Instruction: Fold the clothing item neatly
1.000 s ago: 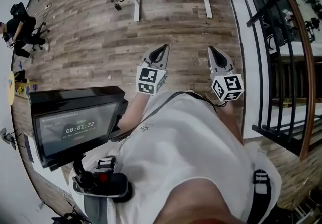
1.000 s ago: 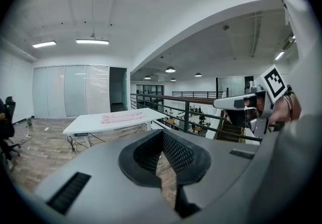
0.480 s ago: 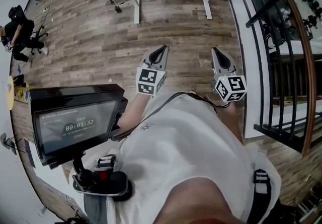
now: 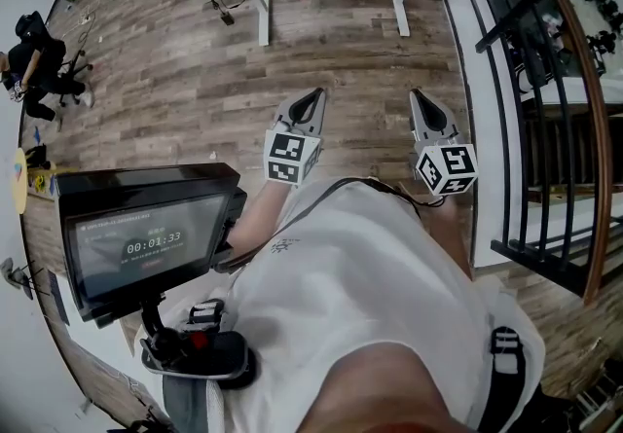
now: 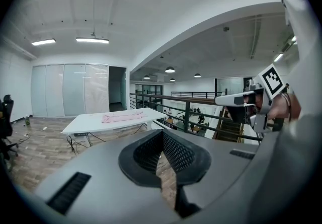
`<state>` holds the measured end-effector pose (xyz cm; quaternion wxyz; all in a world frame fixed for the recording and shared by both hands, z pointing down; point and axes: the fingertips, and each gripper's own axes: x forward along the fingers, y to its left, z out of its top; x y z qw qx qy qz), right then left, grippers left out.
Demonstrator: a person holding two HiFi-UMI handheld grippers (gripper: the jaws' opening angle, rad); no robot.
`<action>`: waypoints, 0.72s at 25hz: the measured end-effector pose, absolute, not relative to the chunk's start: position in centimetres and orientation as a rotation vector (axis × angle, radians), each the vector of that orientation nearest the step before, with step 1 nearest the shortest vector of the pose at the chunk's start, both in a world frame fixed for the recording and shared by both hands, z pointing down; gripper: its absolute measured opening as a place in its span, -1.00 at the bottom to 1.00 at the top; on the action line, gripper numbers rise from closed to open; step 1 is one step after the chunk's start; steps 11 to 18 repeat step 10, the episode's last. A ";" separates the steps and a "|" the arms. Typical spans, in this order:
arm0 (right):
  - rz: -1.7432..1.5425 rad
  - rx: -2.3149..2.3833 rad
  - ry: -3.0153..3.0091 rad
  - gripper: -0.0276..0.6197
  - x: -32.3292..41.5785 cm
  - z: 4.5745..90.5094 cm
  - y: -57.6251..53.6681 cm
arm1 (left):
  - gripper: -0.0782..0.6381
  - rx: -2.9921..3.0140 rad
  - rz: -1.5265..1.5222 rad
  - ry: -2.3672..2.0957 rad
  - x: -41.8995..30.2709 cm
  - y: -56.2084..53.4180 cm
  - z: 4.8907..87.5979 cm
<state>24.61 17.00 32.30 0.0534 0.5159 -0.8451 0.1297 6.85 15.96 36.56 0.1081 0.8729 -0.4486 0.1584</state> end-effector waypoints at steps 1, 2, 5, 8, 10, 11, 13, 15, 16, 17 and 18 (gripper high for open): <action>0.395 1.568 -2.568 -0.91 24.6 32.3 17.0 | -0.78 2.569 0.465 -1.320 6.9 16.0 36.5; 0.396 1.569 -2.567 -0.91 24.6 32.4 17.0 | -0.77 2.569 0.464 -1.320 6.9 16.0 36.6; 0.395 1.565 -2.565 -0.91 24.6 32.5 17.2 | -0.77 2.566 0.465 -1.316 6.9 16.3 36.8; 0.394 1.559 -2.563 -0.91 24.6 32.4 17.2 | -0.78 2.563 0.470 -1.317 6.9 16.3 36.8; 0.393 1.557 -2.561 -0.91 24.7 32.3 17.3 | -0.78 2.561 0.472 -1.319 6.9 16.3 36.8; 0.393 1.557 -2.561 -0.91 24.7 32.3 17.3 | -0.78 2.561 0.472 -1.319 6.9 16.3 36.8; 0.393 1.557 -2.561 -0.91 24.7 32.3 17.3 | -0.78 2.561 0.472 -1.319 6.9 16.3 36.8; 0.393 1.557 -2.561 -0.91 24.7 32.3 17.3 | -0.78 2.561 0.472 -1.319 6.9 16.3 36.8; 0.393 1.557 -2.561 -0.91 24.7 32.3 17.3 | -0.78 2.561 0.472 -1.319 6.9 16.3 36.8; 0.393 1.557 -2.561 -0.91 24.7 32.3 17.3 | -0.78 2.561 0.472 -1.319 6.9 16.3 36.8; 0.393 1.557 -2.561 -0.91 24.7 32.3 17.3 | -0.78 2.561 0.472 -1.319 6.9 16.3 36.8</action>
